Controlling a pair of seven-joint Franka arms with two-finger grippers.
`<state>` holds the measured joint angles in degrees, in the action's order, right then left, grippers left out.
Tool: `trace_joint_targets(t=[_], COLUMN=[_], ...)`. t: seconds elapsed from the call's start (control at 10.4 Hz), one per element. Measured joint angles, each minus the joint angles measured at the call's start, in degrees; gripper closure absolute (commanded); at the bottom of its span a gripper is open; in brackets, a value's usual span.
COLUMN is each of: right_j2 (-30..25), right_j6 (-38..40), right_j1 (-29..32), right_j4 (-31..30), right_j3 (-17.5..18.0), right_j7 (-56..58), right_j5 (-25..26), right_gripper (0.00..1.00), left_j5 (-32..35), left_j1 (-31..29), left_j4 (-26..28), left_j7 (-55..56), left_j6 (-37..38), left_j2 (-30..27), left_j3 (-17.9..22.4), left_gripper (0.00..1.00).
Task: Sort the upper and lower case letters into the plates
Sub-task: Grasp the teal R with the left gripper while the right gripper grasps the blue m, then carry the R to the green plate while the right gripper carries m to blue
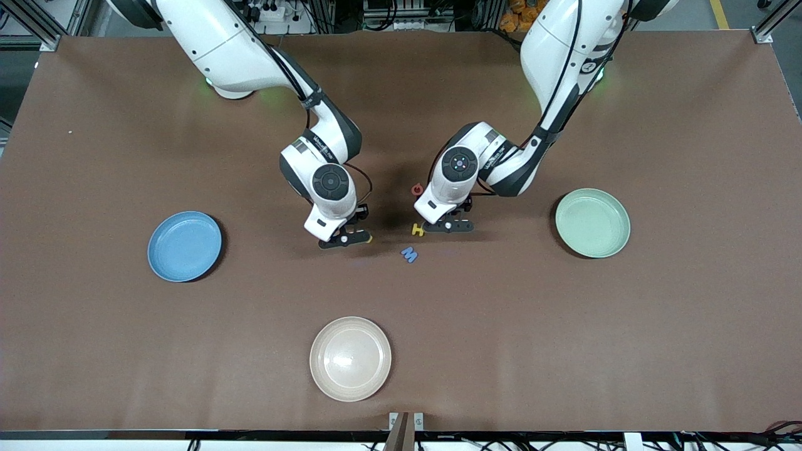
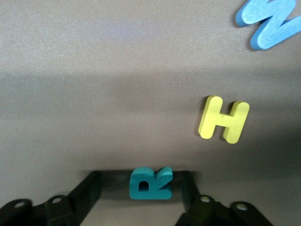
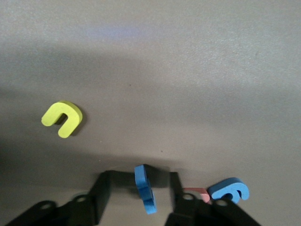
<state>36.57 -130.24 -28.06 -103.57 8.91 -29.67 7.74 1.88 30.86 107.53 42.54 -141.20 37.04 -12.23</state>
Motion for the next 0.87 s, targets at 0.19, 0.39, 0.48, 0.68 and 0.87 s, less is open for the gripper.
trace_joint_targets(t=[0.19, 0.39, 0.48, 0.68, 0.87], right_j2=[0.0, 0.0, -0.01, -0.06, -0.46], right_j6=[-0.06, -0.07, -0.07, 0.05, 3.07], right_j1=[0.22, 0.73, 0.79, 0.79, 1.53], right_j4=[0.0, 0.0, 0.01, 0.19, 1.86], right_j3=[-0.34, -0.51, -0.52, -0.52, -0.54], right_j7=[0.0, 0.0, 0.0, -0.02, -0.03], right_j5=[0.0, 0.02, 0.03, 0.03, 0.03], right_gripper=[0.98, 1.0, 1.0, 1.0, 1.0], left_j5=[0.01, 0.01, 0.01, 0.01, 0.01], left_j1=[0.09, 0.1, 0.09, 0.08, -0.11], left_j4=[-0.63, -0.63, -0.63, -0.63, -0.75], left_j7=[0.0, 0.0, 0.0, 0.0, 0.0], left_j6=[0.02, 0.2, 0.2, 0.2, 0.19], left_j2=[-0.08, -0.32, -0.32, -0.32, -0.4], left_j3=[-0.35, -0.37, -0.37, -0.37, -0.21], left_gripper=[0.78, 1.0, 1.0, 1.0, 1.0])
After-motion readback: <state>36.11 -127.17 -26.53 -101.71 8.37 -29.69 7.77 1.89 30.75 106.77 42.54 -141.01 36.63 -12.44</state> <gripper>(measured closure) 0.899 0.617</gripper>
